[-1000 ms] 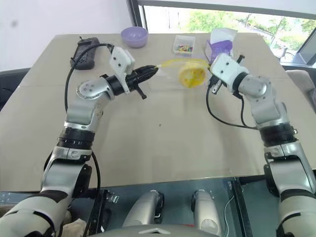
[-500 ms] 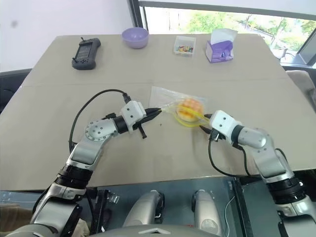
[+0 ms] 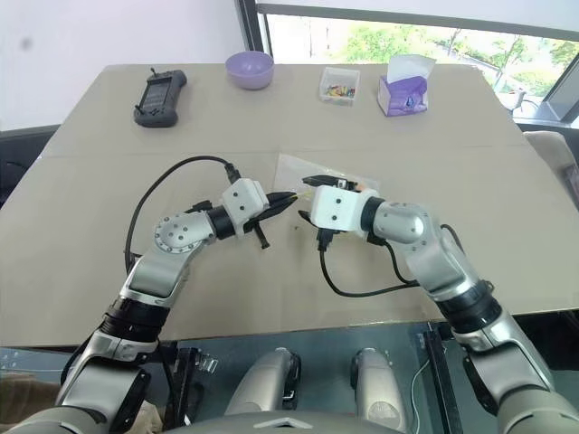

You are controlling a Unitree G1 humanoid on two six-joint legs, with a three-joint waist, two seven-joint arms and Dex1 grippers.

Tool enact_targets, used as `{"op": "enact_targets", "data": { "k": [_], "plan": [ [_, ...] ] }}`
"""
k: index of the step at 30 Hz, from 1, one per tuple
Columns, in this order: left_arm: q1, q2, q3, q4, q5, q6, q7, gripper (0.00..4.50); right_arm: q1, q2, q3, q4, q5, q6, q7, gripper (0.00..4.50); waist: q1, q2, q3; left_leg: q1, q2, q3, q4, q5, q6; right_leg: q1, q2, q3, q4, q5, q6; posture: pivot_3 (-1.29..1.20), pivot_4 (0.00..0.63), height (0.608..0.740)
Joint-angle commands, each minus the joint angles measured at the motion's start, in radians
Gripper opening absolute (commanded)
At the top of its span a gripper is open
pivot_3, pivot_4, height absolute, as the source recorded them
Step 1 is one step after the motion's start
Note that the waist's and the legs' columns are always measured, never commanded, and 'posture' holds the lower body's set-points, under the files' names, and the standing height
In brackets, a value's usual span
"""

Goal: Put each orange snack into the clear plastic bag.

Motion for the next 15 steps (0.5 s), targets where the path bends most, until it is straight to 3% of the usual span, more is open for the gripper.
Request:
{"op": "enact_targets", "data": {
  "k": [1, 4, 15],
  "plan": [
    [-0.015, 0.001, 0.005, -0.074, 0.000, 0.002, 0.005, 0.00, -0.025, 0.011, 0.005, 0.022, -0.039, -0.059, -0.029, 2.88, -0.001, 0.000, 0.000, 0.000, 0.000, 0.000, 0.000, 0.000, 0.000, 0.000, 0.000, 0.000, 0.000, 0.000, 0.000, 0.00, 0.150, 0.740],
    [-0.012, 0.001, 0.005, -0.085, 0.002, 0.008, 0.006, 0.00, -0.034, 0.018, 0.009, 0.047, -0.065, -0.085, -0.039, 2.06, -0.005, 0.000, 0.000, 0.000, 0.001, 0.000, -0.001, 0.000, 0.000, 0.000, 0.001, 0.000, 0.000, 0.000, 0.000, 0.00, 0.150, 0.740],
    [-0.009, 0.003, 0.004, -0.087, 0.009, 0.001, 0.004, 0.00, -0.048, 0.024, -0.001, 0.087, -0.099, -0.134, -0.036, 2.06, -0.007, 0.000, 0.000, 0.001, 0.001, 0.000, -0.001, 0.000, 0.000, 0.000, 0.001, 0.000, 0.001, 0.000, 0.000, 0.00, 0.150, 0.740]
  ]
}}
